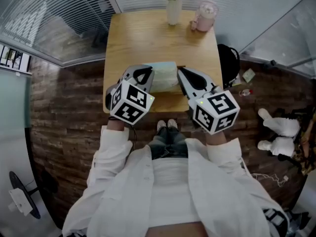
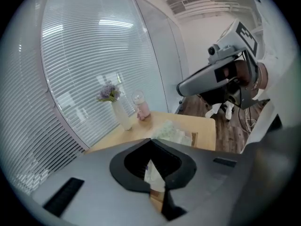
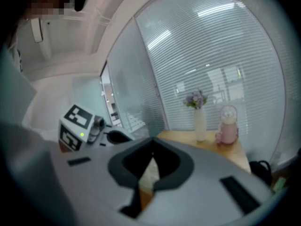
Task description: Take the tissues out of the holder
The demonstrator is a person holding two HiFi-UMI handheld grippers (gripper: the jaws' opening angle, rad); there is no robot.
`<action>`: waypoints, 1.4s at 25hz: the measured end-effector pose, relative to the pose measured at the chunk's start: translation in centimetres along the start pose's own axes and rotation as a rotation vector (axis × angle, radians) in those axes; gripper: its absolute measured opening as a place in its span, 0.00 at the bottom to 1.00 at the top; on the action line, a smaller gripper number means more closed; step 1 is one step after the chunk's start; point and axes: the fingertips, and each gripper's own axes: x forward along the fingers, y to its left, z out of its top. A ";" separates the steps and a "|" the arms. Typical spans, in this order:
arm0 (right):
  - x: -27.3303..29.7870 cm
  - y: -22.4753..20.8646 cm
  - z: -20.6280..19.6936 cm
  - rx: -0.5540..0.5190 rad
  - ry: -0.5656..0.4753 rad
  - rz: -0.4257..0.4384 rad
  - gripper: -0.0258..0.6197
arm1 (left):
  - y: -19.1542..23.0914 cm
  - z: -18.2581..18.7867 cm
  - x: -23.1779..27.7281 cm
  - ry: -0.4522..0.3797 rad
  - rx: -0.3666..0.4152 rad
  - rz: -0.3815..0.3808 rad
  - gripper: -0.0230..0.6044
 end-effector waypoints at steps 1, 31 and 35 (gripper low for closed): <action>-0.1 0.1 0.3 -0.006 -0.004 0.008 0.06 | 0.2 0.6 -0.4 -0.021 -0.011 0.003 0.05; -2.4 5.8 14.5 -0.305 -0.300 0.068 0.06 | 7.0 11.9 -13.1 -0.672 -0.337 0.138 0.05; -2.2 5.8 14.2 -0.299 -0.303 0.070 0.06 | 7.1 11.4 -13.8 -0.721 -0.414 0.132 0.05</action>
